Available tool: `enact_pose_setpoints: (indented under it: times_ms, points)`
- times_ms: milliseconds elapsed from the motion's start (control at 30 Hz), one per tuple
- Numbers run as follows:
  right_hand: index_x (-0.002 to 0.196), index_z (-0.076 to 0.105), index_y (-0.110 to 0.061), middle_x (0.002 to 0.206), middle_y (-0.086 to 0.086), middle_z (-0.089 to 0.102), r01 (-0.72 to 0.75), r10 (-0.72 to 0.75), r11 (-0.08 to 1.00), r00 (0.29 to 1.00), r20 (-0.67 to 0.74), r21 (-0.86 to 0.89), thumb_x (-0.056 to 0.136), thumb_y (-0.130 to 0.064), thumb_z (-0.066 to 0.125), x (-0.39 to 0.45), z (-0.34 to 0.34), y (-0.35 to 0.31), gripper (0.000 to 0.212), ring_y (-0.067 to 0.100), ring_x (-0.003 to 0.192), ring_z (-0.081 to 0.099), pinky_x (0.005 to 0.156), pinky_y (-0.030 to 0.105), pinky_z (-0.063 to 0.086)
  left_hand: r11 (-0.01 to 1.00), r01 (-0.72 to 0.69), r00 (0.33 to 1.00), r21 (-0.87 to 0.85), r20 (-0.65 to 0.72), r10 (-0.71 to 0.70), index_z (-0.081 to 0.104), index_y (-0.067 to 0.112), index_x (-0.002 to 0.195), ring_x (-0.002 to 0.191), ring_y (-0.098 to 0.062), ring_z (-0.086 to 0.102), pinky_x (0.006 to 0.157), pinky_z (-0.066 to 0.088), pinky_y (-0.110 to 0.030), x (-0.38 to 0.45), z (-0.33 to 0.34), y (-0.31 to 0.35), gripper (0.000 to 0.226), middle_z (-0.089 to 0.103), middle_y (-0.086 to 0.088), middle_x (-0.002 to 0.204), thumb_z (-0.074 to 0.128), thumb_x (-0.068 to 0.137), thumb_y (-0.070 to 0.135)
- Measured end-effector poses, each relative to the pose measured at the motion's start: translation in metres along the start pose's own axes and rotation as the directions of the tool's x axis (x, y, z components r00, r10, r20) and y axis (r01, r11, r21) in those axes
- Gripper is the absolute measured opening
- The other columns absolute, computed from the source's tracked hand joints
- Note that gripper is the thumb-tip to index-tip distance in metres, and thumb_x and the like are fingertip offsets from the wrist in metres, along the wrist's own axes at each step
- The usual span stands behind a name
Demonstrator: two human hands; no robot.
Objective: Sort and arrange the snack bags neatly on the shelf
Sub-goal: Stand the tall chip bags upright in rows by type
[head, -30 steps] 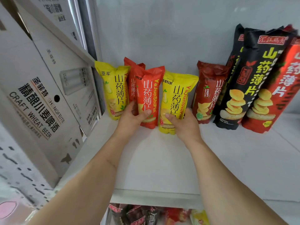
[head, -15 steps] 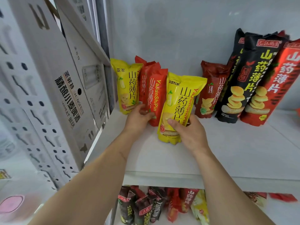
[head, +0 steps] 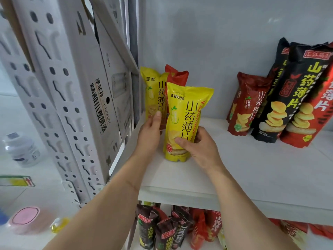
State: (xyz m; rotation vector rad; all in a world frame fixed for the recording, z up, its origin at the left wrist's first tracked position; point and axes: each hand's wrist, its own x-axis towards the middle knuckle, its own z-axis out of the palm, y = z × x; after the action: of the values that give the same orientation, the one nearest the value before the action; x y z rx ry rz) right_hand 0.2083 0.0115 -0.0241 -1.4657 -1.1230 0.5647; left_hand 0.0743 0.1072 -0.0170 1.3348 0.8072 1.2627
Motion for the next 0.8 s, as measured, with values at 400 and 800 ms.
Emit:
enact_pose_setpoints:
  times_ms: [400,800]
  points:
    - [0.120,0.057,-0.044,0.112,-0.017,0.069,0.101,-0.090,0.993,0.980,0.176,-0.053,0.065,-0.032,0.090,0.011,0.020,-0.014,0.065,0.002,0.103,0.064,0.090,0.028,0.054,0.989,-0.116,0.987,0.088,0.121,0.105,0.056,0.028,0.125,0.097,-0.007,0.071,0.083,0.056,-0.033,-0.007,-0.012,0.013,0.061,0.074,0.009,0.108,0.086,0.072,0.030]
    - [0.148,0.027,-0.017,0.148,0.005,0.031,-0.108,0.023,0.963,0.947,-0.321,-0.248,0.064,-0.056,0.084,0.054,0.001,0.017,0.109,0.021,0.136,0.037,0.107,0.038,0.037,0.988,-0.086,0.996,0.125,0.010,0.086,0.059,0.056,0.111,0.106,-0.014,0.069,0.087,0.059,-0.042,0.012,-0.016,0.010,0.048,0.069,0.007,0.122,0.083,0.071,0.044]
